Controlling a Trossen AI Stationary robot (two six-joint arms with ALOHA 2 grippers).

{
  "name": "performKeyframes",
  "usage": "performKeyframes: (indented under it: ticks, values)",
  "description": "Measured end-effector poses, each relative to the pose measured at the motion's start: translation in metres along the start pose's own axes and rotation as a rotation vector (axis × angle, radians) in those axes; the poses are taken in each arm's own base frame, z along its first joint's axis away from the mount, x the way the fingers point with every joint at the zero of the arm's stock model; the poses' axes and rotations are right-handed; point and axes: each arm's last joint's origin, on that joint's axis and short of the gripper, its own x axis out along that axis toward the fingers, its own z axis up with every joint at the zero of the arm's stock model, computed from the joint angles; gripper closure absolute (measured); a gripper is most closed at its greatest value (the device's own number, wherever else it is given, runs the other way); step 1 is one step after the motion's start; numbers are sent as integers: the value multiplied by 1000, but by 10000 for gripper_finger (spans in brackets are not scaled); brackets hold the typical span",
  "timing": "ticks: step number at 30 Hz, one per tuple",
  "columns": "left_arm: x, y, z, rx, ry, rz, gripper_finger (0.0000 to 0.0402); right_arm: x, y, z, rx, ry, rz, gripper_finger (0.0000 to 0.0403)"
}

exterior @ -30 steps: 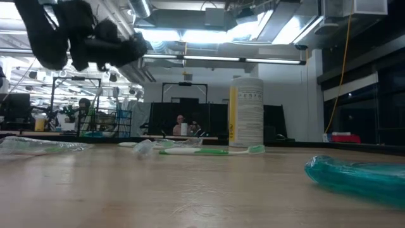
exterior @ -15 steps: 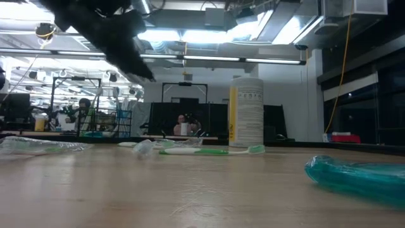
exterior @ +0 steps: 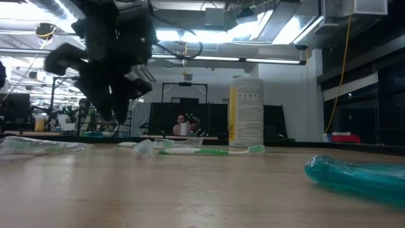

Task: Pick & Place toothbrushing station
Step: Put the blue toothbrush into the right section of the black organizer

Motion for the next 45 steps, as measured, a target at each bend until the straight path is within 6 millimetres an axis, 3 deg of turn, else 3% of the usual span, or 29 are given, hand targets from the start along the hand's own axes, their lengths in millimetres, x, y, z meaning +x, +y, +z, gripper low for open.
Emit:
performKeyframes:
  ticks: [6, 11, 19, 25, 32, 39, 45]
  values:
    - [3, -30, 23, 353, -48, -35, 282, 1, 0, 0, 5, -3, 0, 353]
    - [8, -41, 41, 458, -139, 0, 282, 3, 2, -3, 0, 5, 0, 353]
    - [47, -31, 45, 487, -23, 26, 283, 5, 4, -7, 11, 20, 1, 353]
    - [64, -27, 42, 469, 19, 11, 283, 4, 7, -6, 27, 16, 13, 353]
    - [71, -25, 45, 438, -5, 21, 294, 1, 11, -6, 32, 22, 2, 353]
    - [70, -25, 45, 375, -6, 21, 388, -1, 13, -6, 34, 23, 0, 353]
    - [69, -25, 47, 327, -28, 29, 400, -2, 14, -6, 26, 24, -2, 353]
